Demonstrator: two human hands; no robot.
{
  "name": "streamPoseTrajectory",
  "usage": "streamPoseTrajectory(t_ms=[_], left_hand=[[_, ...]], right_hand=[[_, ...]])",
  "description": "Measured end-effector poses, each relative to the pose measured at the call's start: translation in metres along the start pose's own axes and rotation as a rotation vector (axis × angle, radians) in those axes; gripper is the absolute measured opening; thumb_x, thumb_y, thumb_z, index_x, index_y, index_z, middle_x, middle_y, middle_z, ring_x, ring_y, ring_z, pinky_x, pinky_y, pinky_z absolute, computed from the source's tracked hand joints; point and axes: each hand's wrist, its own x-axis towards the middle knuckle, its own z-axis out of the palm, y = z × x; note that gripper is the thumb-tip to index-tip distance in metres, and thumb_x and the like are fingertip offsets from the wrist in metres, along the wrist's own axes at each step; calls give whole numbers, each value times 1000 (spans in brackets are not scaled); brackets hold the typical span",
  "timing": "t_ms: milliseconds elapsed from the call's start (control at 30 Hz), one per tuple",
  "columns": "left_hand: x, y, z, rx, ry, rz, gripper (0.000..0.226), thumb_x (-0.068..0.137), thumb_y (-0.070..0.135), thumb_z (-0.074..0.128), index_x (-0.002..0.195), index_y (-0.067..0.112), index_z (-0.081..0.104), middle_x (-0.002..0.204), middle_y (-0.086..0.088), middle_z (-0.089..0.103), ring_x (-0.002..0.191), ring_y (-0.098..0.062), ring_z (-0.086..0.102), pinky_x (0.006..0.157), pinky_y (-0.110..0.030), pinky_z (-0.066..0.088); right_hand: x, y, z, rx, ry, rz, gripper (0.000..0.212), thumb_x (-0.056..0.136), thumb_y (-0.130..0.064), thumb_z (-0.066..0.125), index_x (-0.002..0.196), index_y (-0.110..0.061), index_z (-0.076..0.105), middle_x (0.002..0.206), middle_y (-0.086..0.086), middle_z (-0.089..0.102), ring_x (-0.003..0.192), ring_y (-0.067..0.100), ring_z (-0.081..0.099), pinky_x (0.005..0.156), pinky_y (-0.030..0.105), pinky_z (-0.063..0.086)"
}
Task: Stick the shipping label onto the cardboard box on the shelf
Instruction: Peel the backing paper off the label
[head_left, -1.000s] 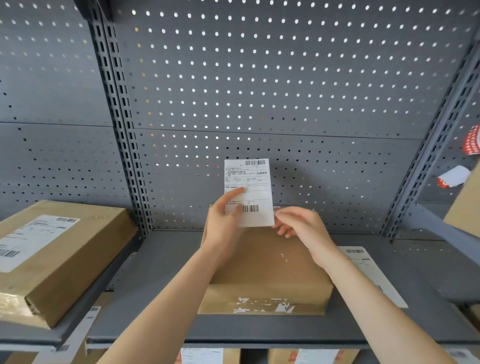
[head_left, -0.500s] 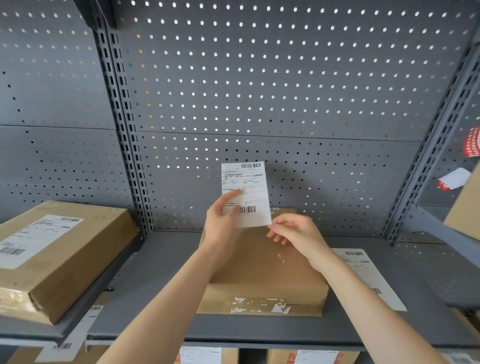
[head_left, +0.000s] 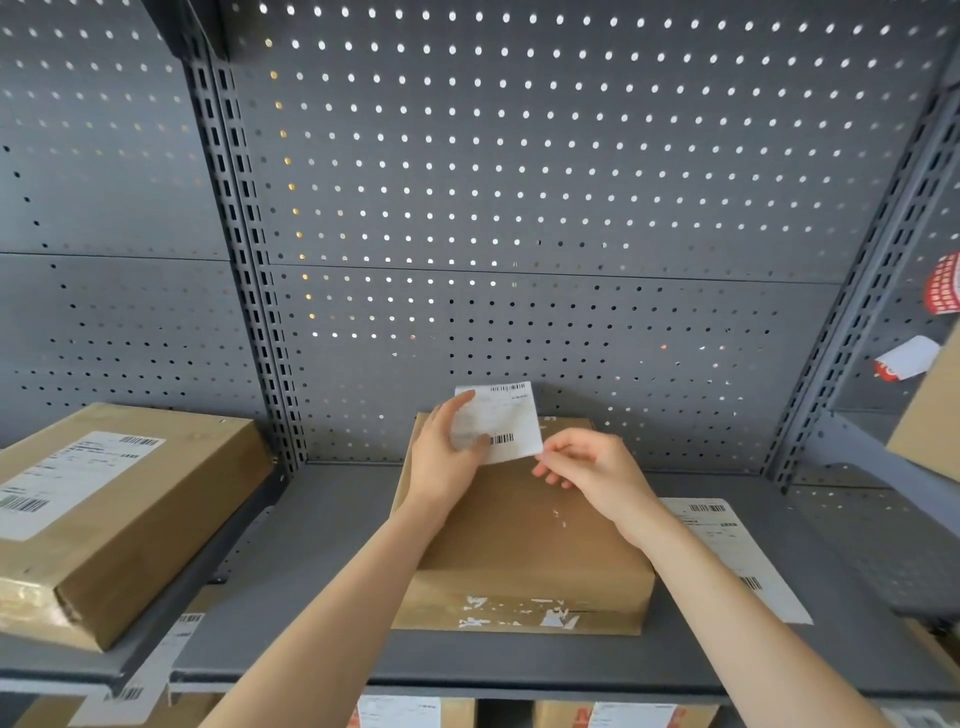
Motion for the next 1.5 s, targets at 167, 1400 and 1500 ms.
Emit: streamPoseTrajectory(t_ms=[167,1400,1500], left_hand=[[-4,0,3,241,50,170,32,84,23,67,115,28,64,132,1,51,123,-20,43,99,-26,33],[-18,12,0,62,67,44,16,84,26,67,79,15,77,72,6,74,67,8,63,60,1,40],[-18,11,-1,45,92,-8,17,83,31,66,81,18,77,75,6,75,72,2,65,58,-3,41]], right_hand=[[0,2,2,-30,17,-23,7,87,-16,62,86,-15,69,78,-2,74,69,8,66,69,19,49],[0,3,0,-90,59,-25,8,83,-9,63,80,-11,70,74,2,74,64,6,65,64,6,47],[0,5,-2,-92,65,-17,7,82,-11,64,78,-11,70,73,2,74,66,9,66,66,9,47]])
